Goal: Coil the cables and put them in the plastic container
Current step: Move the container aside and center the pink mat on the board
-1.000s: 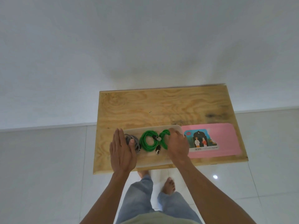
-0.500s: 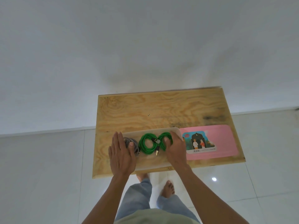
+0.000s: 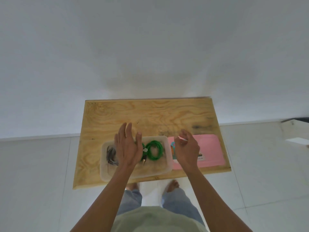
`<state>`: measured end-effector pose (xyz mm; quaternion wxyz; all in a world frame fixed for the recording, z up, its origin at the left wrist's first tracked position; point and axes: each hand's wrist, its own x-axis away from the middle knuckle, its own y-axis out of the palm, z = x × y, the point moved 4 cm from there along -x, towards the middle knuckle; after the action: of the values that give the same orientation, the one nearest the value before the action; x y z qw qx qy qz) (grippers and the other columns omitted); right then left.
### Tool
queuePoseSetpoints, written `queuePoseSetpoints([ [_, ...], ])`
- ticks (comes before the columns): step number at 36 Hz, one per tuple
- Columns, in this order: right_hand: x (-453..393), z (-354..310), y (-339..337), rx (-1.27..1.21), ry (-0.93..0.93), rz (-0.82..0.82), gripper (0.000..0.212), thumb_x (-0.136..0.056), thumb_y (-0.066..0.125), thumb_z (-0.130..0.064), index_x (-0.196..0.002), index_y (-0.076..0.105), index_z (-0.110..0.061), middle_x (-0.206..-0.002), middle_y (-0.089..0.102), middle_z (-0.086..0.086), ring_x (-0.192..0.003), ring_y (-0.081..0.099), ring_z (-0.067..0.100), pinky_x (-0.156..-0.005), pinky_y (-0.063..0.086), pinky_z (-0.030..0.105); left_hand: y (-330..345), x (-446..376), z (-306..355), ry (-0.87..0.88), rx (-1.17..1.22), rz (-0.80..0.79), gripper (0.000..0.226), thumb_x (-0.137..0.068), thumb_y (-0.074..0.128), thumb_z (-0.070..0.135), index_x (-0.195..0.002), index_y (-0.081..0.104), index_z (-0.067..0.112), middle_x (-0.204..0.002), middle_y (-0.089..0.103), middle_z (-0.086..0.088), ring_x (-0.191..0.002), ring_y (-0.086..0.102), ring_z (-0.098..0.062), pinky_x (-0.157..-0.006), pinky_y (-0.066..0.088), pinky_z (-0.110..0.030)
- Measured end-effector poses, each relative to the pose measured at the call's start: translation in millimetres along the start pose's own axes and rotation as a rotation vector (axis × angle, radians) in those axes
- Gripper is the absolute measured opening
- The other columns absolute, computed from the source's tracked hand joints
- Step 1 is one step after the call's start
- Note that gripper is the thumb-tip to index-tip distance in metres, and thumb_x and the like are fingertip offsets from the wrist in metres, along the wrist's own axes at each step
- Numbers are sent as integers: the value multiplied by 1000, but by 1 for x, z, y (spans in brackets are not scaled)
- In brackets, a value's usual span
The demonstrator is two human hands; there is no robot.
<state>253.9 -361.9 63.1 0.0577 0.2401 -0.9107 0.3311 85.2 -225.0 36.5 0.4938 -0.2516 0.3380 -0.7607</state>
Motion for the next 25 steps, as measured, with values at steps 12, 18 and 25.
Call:
queuePoseSetpoints([
  [12,-81,66,-100,10,9,-10,37,-94,60,-13,-132,57,-14,-120,66,2,-93,63,13,-68,36,3,87,12,131,79,117,-17,51,-103,44,33,-144,44,3,-147,46,-19,-137,41,-34,-112,37,-49],
  [18,-120,115,-129,156,10,-114,46,-95,62,-23,-139,51,-18,-139,56,6,-125,55,24,-100,45,33,153,41,159,-10,-7,-120,54,-100,54,28,-147,39,5,-150,41,-17,-138,39,-36,-111,36,-53],
  [25,-127,163,-133,497,41,-364,77,-91,59,-46,-154,18,-33,-166,3,2,-151,3,33,-115,23,60,208,90,145,-105,-223,-289,72,-90,68,38,-147,40,5,-154,37,-24,-143,31,-44,-117,27,-56],
])
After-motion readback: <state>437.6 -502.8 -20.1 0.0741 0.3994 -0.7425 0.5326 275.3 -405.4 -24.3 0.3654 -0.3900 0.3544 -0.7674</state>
